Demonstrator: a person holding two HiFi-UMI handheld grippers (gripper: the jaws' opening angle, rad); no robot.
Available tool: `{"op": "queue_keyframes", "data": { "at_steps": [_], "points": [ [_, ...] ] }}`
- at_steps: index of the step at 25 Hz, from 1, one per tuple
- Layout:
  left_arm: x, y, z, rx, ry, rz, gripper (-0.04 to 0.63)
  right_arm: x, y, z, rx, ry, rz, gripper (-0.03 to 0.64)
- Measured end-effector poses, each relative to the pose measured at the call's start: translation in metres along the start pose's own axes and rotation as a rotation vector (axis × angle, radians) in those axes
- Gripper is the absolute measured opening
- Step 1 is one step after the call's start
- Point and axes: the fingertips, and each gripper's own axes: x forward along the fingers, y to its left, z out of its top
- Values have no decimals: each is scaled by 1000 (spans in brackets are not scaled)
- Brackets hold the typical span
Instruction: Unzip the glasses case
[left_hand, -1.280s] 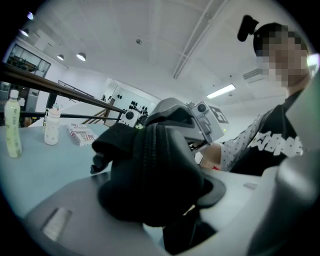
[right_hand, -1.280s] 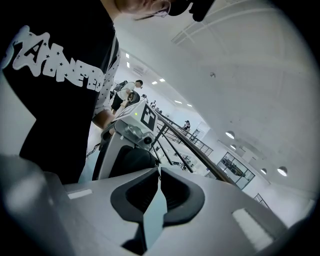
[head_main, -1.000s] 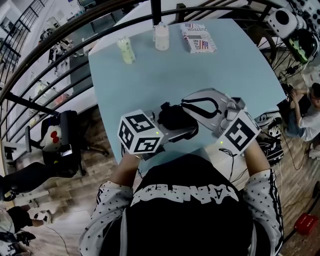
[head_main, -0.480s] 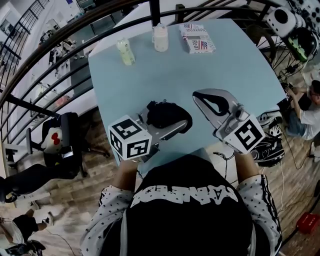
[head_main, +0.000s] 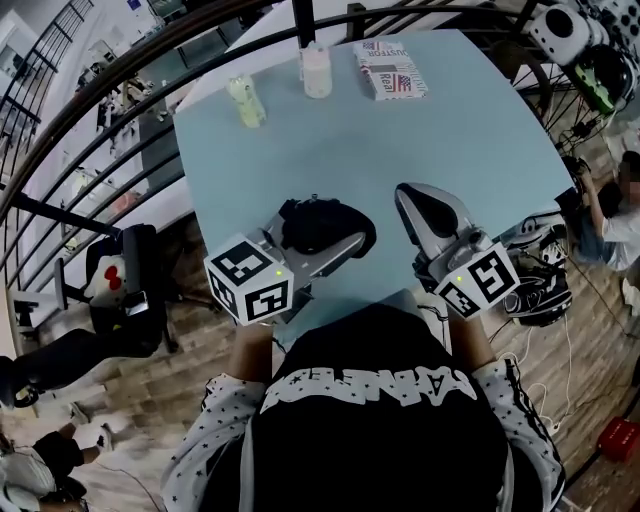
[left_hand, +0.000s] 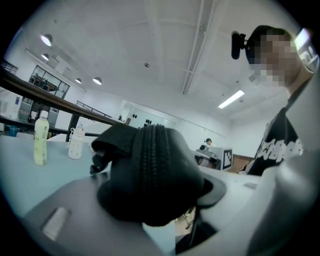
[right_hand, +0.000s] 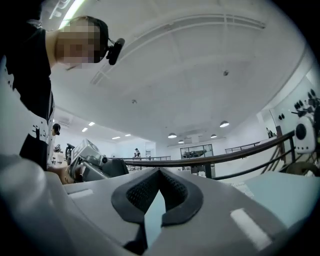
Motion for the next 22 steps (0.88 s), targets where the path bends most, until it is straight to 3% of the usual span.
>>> {"op": "queue_keyframes", "data": {
  "at_steps": [5, 22],
  "points": [
    [-3, -1, -3, -10, 6, -3, 0, -2, -3, -1, 72, -19, -31, 5],
    [1, -3, -9, -12, 26, -30, 0, 0, 0, -7, 77, 9, -26, 5]
  ]
}}
